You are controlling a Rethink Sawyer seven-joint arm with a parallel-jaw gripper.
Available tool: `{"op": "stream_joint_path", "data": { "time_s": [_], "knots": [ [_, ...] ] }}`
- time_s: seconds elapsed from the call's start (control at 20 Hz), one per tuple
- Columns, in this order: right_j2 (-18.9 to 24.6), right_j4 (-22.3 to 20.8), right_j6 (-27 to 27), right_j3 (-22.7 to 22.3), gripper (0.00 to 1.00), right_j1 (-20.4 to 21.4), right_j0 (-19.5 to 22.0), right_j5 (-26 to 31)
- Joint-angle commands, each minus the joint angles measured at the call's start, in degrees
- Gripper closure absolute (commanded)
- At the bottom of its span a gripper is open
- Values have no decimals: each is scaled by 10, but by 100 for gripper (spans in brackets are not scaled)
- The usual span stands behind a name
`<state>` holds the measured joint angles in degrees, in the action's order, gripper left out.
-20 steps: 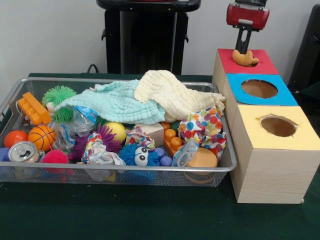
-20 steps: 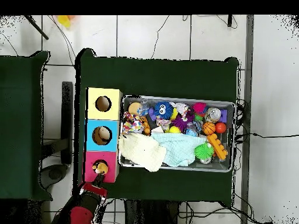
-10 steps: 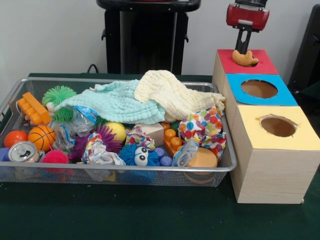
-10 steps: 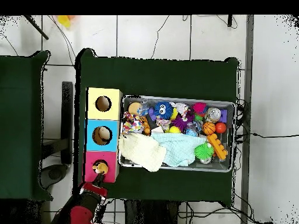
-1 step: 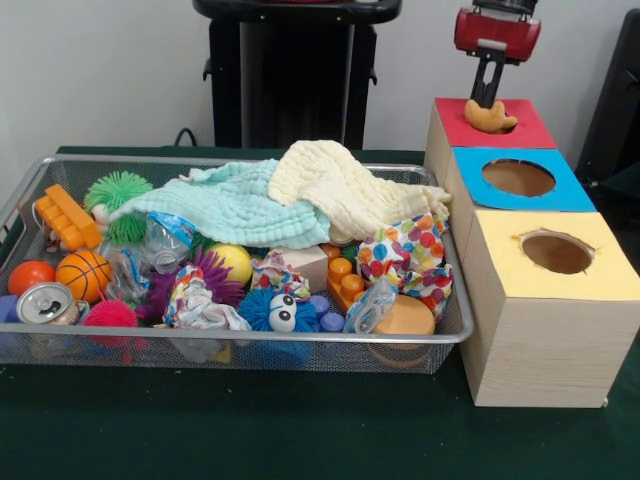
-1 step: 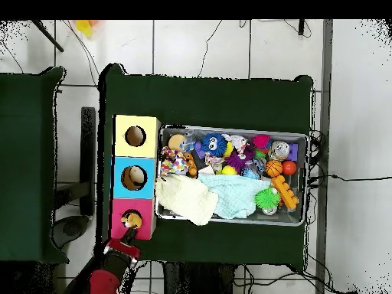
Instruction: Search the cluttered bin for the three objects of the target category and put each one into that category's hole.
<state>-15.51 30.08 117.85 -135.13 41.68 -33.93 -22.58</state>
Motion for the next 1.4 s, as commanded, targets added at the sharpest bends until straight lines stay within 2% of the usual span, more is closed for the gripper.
{"op": "stream_joint_path", "data": {
  "time_s": [0.05,0.25,0.55,0.9,1.15,1.4],
  "knots": [
    [-13,59,48,102,100,8,3,90],
    [-26,50,47,103,100,28,-1,124],
    [-25,23,54,110,100,33,15,144],
    [-48,17,48,119,100,46,7,181],
    [-38,0,52,125,100,41,24,168],
    [-36,2,54,134,100,26,25,155]
  ]
}}
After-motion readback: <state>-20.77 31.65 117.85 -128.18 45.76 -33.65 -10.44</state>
